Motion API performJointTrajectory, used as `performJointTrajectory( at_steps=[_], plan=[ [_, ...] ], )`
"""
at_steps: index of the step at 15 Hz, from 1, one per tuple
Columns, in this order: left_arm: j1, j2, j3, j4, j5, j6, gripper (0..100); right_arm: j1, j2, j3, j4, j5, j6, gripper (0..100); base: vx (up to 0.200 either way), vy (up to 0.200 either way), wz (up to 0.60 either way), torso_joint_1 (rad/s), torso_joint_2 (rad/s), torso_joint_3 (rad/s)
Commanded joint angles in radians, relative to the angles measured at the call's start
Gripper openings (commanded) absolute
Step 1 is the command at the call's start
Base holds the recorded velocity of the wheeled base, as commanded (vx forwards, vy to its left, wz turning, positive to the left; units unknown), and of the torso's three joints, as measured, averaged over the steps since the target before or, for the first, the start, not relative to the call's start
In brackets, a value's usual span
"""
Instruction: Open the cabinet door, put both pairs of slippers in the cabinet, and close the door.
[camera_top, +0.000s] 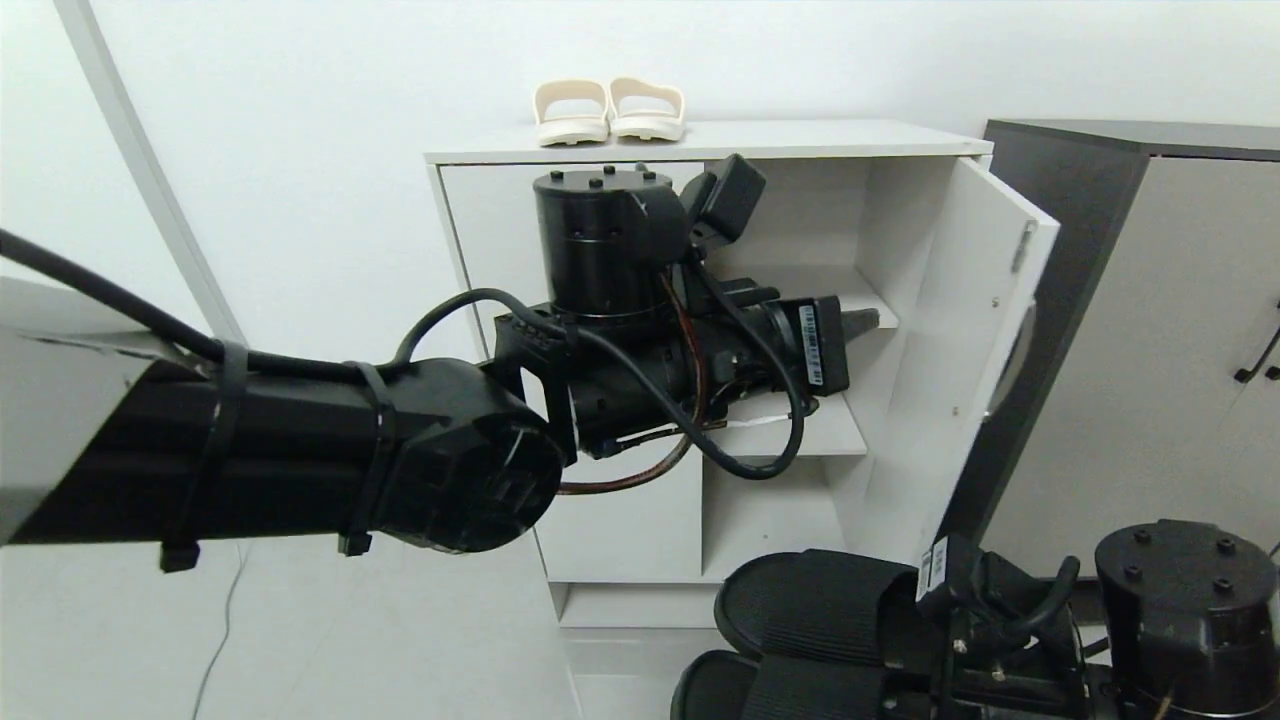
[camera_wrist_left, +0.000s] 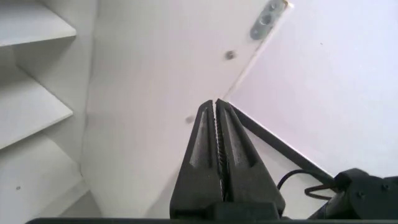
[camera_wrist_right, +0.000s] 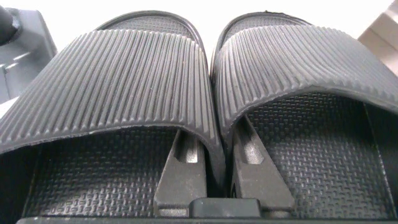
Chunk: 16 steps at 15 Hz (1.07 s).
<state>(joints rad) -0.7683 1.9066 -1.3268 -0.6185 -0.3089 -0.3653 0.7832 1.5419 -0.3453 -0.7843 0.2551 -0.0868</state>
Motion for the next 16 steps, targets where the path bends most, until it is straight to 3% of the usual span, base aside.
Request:
performJointTrajectory(
  at_steps=[1, 5, 7, 11, 14, 15, 16],
  plan=[
    [0.043, -0.015, 0.049, -0.017, 0.002, 0.000, 0, -0.005, 0.004, -0.001, -0.003, -0.002, -0.001, 0, 0.000, 0.000, 0.00, 0.000, 0.00, 0.000],
    [0.136, -0.245, 0.314, -0.076, 0.039, 0.017, 0, -0.053, 0.030, -0.029, -0.006, -0.004, 0.001, 0, 0.000, 0.000, 0.00, 0.000, 0.00, 0.000],
    [0.172, -0.483, 0.486, -0.036, 0.047, 0.020, 0, -0.068, 0.037, -0.035, -0.016, -0.004, 0.002, 0, 0.000, 0.000, 0.00, 0.000, 0.00, 0.000],
    [0.271, -0.949, 0.701, 0.240, 0.117, 0.023, 0, -0.082, 0.037, -0.037, -0.024, -0.004, 0.004, 0, 0.000, 0.000, 0.00, 0.000, 0.00, 0.000],
    [0.323, -1.236, 0.770, 0.456, 0.131, 0.031, 0, -0.082, 0.037, -0.037, -0.024, -0.005, 0.002, 0, 0.000, 0.000, 0.00, 0.000, 0.00, 0.000],
    [0.362, -1.376, 0.798, 0.588, 0.142, 0.031, 0, -0.082, 0.032, -0.037, -0.024, -0.005, 0.002, 0, 0.000, 0.000, 0.00, 0.000, 0.00, 0.000],
    [0.420, -1.446, 0.814, 0.648, 0.165, 0.039, 0, -0.084, 0.030, -0.037, -0.024, -0.005, 0.002, 0, 0.000, 0.000, 0.00, 0.000, 0.00, 0.000]
  ],
)
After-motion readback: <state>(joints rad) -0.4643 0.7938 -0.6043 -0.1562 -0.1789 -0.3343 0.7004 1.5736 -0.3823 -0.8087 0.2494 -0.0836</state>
